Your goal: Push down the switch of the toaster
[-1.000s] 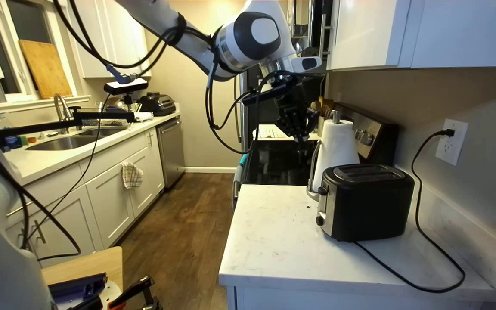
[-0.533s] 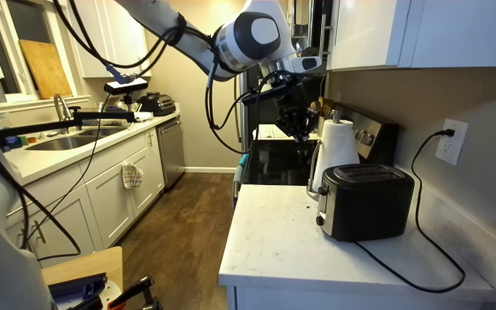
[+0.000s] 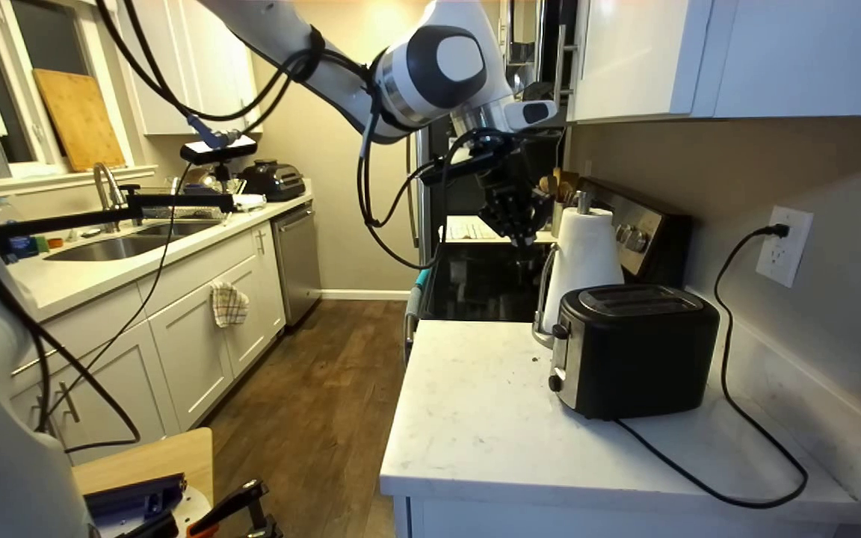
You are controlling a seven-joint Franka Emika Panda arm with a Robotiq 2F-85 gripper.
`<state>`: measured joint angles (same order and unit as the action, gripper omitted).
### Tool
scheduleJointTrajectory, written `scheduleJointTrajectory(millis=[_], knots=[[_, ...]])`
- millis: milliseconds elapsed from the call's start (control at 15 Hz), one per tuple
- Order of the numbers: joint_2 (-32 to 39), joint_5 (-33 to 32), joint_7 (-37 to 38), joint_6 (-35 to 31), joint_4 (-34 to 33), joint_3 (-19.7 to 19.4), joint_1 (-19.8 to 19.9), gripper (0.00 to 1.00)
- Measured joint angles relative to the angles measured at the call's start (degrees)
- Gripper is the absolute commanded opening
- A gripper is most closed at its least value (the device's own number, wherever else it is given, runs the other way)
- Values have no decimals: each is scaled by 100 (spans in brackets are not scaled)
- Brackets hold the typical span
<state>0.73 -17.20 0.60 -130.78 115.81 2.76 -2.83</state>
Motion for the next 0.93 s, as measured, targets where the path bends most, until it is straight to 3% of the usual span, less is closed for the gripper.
scheduleJointTrajectory(millis=[933], knots=[[1060,92,1444,-732,-28,-113,-104,0]])
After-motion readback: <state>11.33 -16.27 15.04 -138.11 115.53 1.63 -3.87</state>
